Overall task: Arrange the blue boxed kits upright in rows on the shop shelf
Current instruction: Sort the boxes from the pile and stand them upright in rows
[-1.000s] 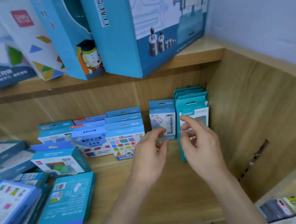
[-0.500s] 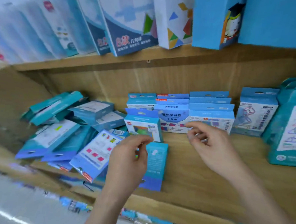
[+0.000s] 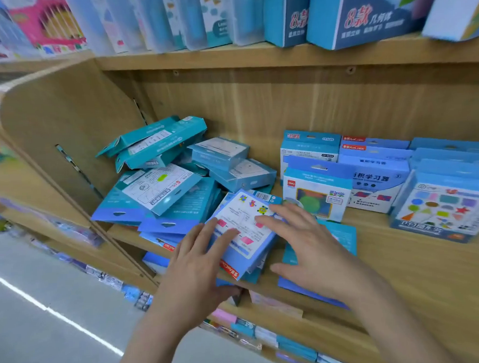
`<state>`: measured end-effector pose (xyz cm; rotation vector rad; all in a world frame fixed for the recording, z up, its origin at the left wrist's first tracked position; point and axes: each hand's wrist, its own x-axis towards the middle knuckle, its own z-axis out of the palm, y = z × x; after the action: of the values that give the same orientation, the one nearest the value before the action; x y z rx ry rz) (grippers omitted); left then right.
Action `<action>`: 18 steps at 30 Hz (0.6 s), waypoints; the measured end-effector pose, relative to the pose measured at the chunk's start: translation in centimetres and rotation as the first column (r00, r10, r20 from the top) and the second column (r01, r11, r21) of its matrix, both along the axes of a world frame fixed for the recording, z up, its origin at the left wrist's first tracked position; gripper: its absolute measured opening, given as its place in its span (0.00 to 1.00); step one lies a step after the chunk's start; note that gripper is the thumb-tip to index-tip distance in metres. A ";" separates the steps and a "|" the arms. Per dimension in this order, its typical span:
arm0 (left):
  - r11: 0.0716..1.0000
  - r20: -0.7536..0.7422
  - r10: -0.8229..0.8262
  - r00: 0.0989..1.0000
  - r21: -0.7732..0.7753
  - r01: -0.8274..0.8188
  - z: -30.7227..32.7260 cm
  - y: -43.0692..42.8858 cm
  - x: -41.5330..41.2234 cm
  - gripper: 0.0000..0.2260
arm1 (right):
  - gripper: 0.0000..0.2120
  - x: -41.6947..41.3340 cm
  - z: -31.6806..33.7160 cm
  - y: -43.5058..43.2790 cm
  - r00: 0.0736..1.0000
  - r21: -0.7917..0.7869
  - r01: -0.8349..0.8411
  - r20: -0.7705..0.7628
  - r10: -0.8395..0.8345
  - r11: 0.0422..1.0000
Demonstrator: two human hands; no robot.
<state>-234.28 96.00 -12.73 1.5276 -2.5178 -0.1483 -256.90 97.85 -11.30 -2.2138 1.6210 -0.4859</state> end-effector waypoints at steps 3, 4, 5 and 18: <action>0.992 -0.113 -0.082 0.990 -0.110 0.069 -0.9 -1.1 1.1 0.29 | 0.37 1.9 -0.5 -0.6 0.991 0.048 -0.020 -0.133 0.026 0.999; 0.981 -0.162 -0.120 0.979 -0.174 0.091 -0.9 -1.3 1.3 0.23 | 0.36 2.4 -0.7 -0.8 0.990 0.032 -0.012 -0.141 0.017 0.999; 0.963 -0.193 -0.155 0.969 -0.247 0.106 -0.8 -1.6 1.5 0.17 | 0.33 2.8 -0.8 -0.9 0.991 -0.021 -0.003 -0.130 0.001 1.000; 0.927 -0.885 0.305 0.351 0.361 0.105 8.4 -2.8 -1.4 0.22 | 0.11 2.6 6.0 -1.9 0.193 0.205 0.235 0.948 -0.252 0.950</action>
<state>-235.72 93.21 -4.32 1.1176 -1.4363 -1.1767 -254.29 95.96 -5.33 -0.9986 1.1237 -1.5643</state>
